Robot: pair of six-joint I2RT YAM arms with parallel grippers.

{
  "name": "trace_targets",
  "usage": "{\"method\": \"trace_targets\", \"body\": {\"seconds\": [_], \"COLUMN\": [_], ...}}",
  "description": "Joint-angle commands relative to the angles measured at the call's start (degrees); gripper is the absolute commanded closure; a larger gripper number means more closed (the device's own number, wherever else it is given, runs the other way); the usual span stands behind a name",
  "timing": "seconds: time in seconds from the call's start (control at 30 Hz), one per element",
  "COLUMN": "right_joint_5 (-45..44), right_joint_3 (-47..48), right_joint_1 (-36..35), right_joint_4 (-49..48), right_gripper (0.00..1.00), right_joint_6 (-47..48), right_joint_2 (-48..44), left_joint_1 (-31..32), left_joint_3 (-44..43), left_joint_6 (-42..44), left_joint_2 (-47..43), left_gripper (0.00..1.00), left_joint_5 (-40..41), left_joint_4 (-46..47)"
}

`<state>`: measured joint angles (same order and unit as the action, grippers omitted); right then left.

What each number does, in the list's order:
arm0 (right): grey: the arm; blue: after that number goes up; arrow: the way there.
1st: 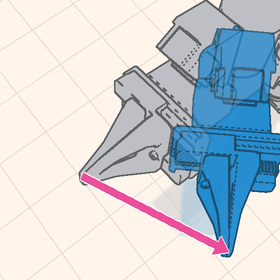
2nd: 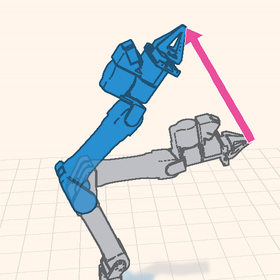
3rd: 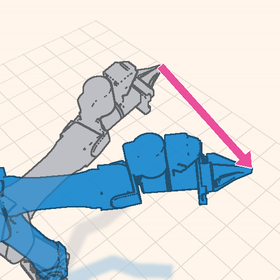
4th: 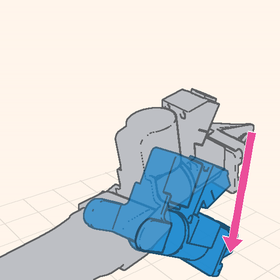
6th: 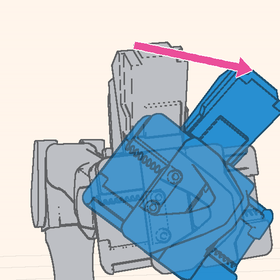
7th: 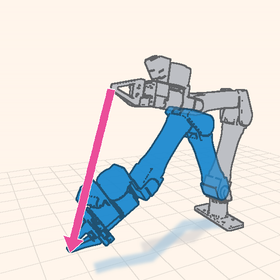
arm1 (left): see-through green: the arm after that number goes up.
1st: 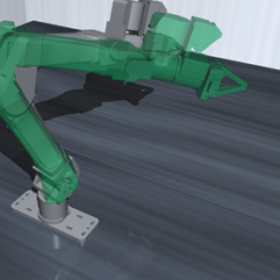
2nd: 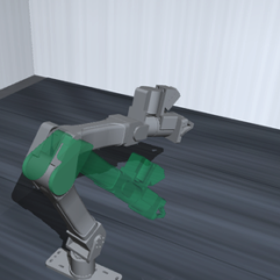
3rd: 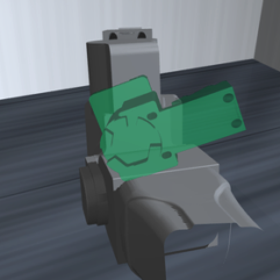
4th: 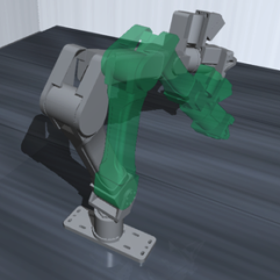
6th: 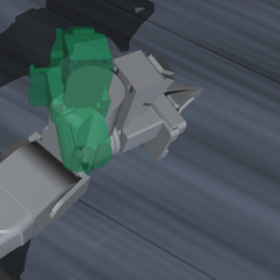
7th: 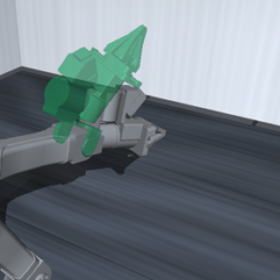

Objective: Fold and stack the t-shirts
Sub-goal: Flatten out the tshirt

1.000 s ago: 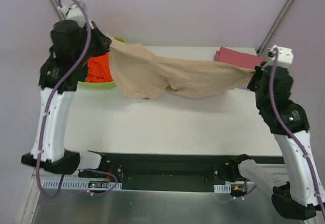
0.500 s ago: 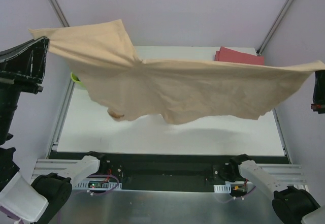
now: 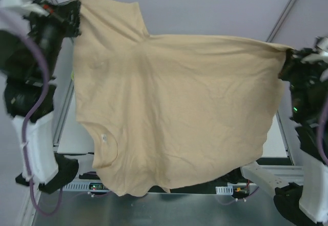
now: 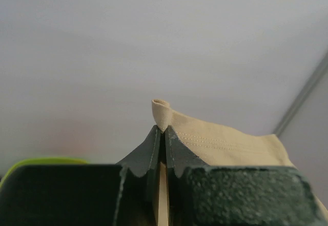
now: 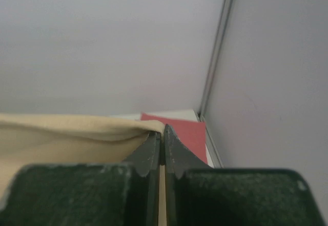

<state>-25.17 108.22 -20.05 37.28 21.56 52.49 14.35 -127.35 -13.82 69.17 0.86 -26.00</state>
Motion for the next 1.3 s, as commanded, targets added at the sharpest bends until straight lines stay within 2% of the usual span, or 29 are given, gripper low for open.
{"method": "trace_targets", "body": {"seconds": [0.0,0.2,0.27,0.3,0.33,0.37,0.43,0.47,0.53,0.7,0.83,0.93,1.07,1.13,1.27], "right_joint_5": [-12.10,-7.54,-5.43,-5.16,-4.98,-4.89,-5.15,-5.24,-4.72,-1.83,4.76,9.51,21.80,27.77,26.41], "right_joint_3": [-12.91,-24.28,-25.25,-24.47,-23.42,-21.84,-17.81,-16.92,-14.02,-17.95,-23.48,-30.07,-39.29,-43.69,-45.65], "right_joint_1": [1.24,6.77,8.01,8.71,9.15,9.68,9.95,9.95,9.95,9.86,9.77,9.86,9.68,9.33,9.33], "right_joint_4": [-12.47,-18.28,-20.13,-20.40,-20.75,-21.01,-19.97,-19.53,-17.16,-14.26,-6.97,-5.64,-6.95,-9.41,-8.72], "right_gripper": [1.00,0.99,0.98,0.96,0.88,0.73,0.47,0.10,0.00,0.04,0.04,0.04,0.04,0.04,0.04], "right_joint_6": [4.98,-2.04,-2.66,-3.19,-3.19,-3.11,-2.06,-1.35,-1.26,-5.56,-11.44,-15.66,-19.18,-19.71,-21.03], "right_joint_2": [9.72,26.67,34.13,37.56,41.51,44.69,51.01,52.00,53.33,46.41,39.99,35.59,30.84,30.13,34.24], "left_joint_1": [0.15,-0.81,-0.81,-0.81,-0.81,-0.81,-0.81,-0.81,-0.81,-0.73,-0.64,-0.55,1.29,2.52,2.79], "left_joint_3": [5.09,11.25,9.06,7.74,6.34,5.19,4.31,3.87,3.60,8.86,22.46,33.09,45.49,50.07,53.87], "left_joint_6": [7.31,10.83,11.71,11.98,11.28,10.84,9.26,8.91,8.12,5.57,0.48,-3.04,-5.95,-6.39,-7.71], "left_joint_2": [14.48,33.98,42.59,46.72,51.11,53.33,55.81,56.34,56.08,50.12,40.72,33.69,26.03,24.27,26.53], "left_gripper": [1.00,1.00,0.90,0.80,0.71,0.59,0.11,0.01,0.01,0.01,0.01,0.01,0.01,0.01,0.01], "left_joint_5": [12.24,6.45,4.51,3.37,2.66,1.35,0.02,-0.16,-0.77,-6.39,-7.63,-11.40,-13.25,-12.82,-12.20], "left_joint_4": [5.52,10.35,10.18,9.92,9.04,8.43,8.33,8.33,8.33,7.98,7.37,6.93,6.75,6.75,6.31]}}
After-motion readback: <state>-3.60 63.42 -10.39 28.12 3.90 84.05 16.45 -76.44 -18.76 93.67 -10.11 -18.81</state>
